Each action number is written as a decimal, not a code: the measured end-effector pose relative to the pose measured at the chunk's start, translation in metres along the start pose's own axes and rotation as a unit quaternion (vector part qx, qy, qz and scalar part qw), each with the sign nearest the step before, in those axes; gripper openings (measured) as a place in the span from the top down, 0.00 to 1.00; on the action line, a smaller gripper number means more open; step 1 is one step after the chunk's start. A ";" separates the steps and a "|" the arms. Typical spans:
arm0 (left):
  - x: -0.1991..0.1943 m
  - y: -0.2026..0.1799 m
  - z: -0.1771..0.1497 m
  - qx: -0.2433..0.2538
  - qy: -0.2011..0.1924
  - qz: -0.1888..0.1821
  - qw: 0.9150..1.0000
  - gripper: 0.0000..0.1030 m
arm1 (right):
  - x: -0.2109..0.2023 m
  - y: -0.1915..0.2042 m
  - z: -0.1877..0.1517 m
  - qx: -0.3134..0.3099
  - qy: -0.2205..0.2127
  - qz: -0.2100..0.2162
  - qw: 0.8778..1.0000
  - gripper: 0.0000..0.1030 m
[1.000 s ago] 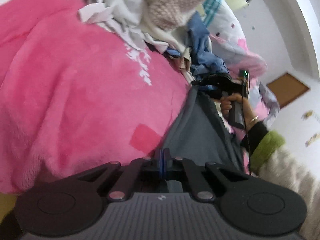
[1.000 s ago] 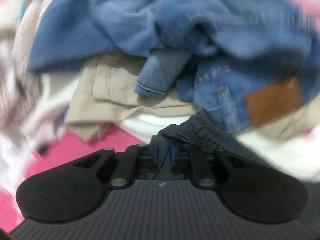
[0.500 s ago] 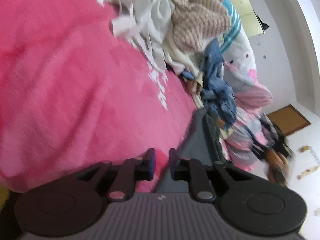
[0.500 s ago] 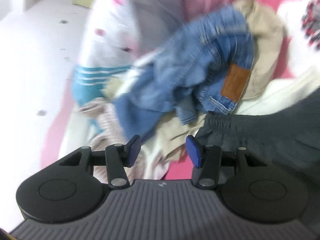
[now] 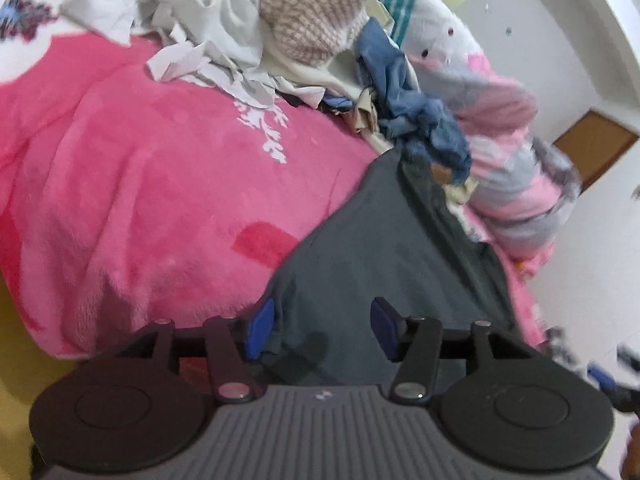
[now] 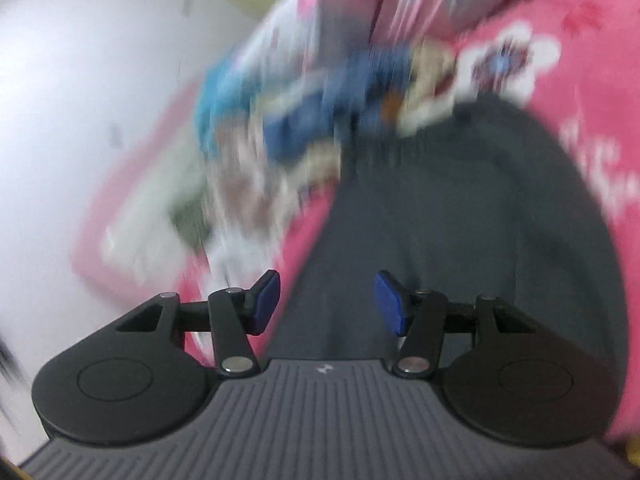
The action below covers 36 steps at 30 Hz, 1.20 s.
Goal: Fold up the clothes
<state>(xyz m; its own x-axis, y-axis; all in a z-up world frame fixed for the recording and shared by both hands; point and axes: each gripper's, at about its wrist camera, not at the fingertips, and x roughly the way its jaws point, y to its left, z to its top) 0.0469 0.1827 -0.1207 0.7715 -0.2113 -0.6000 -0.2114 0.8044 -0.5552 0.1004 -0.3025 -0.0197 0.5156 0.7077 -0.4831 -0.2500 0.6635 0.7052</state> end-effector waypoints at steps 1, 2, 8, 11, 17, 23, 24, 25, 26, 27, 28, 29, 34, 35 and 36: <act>0.002 -0.004 -0.001 0.015 -0.002 0.020 1.000 0.48 | 0.013 0.004 -0.020 -0.011 0.022 -0.007 1.000 0.49; 0.004 -0.008 -0.002 0.031 -0.005 0.038 0.999 0.49 | 0.026 0.008 -0.040 -0.018 0.043 -0.011 0.999 0.49; 0.003 -0.014 -0.001 0.056 0.001 0.074 0.996 0.53 | 0.089 -0.006 -0.108 0.065 0.089 -0.012 0.994 0.49; -0.004 -0.015 0.004 0.066 -0.008 0.091 0.994 0.48 | 0.095 -0.019 -0.127 0.135 0.090 0.013 0.987 0.49; -0.017 -0.016 0.012 0.109 -0.020 0.079 0.991 0.30 | 0.089 -0.047 -0.150 0.229 0.065 0.038 0.971 0.22; 0.001 -0.018 0.016 0.155 0.016 0.082 0.984 0.46 | 0.111 -0.059 -0.152 0.281 0.066 0.064 0.955 0.18; 0.003 -0.020 0.015 0.162 0.017 0.080 0.983 0.50 | 0.116 -0.059 -0.152 0.288 0.069 0.070 0.952 0.18; 0.004 -0.021 0.013 0.168 0.018 0.079 0.982 0.59 | 0.120 -0.059 -0.153 0.292 0.071 0.074 0.951 0.20; 0.005 -0.022 0.012 0.175 0.018 0.077 0.981 0.67 | 0.123 -0.059 -0.154 0.295 0.072 0.079 0.950 0.21; 0.007 -0.024 0.010 0.182 0.019 0.075 0.980 0.71 | 0.126 -0.057 -0.155 0.295 0.072 0.080 0.949 0.23; 0.008 -0.024 0.009 0.186 0.019 0.073 0.980 0.85 | 0.126 -0.057 -0.157 0.294 0.072 0.082 0.949 0.35; 0.008 -0.024 0.008 0.187 0.018 0.070 0.980 0.95 | 0.128 -0.056 -0.158 0.294 0.073 0.084 0.949 0.51; -0.005 -0.024 0.019 0.163 0.005 0.044 0.986 0.99 | 0.122 -0.046 -0.160 0.268 0.073 0.087 0.957 0.97; -0.015 -0.023 0.026 0.148 -0.005 0.027 0.989 0.99 | 0.117 -0.039 -0.158 0.252 0.068 0.087 0.961 0.98; -0.024 -0.023 0.032 0.135 -0.014 0.014 0.991 0.99 | 0.112 -0.030 -0.154 0.232 0.064 0.090 0.966 0.98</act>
<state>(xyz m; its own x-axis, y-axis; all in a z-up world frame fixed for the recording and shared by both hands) 0.0526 0.1870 -0.0757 0.7845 -0.1744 -0.5951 -0.0683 0.9295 -0.3625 0.0390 -0.2060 -0.1749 0.3853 0.8450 -0.3708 0.0843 0.3679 0.9260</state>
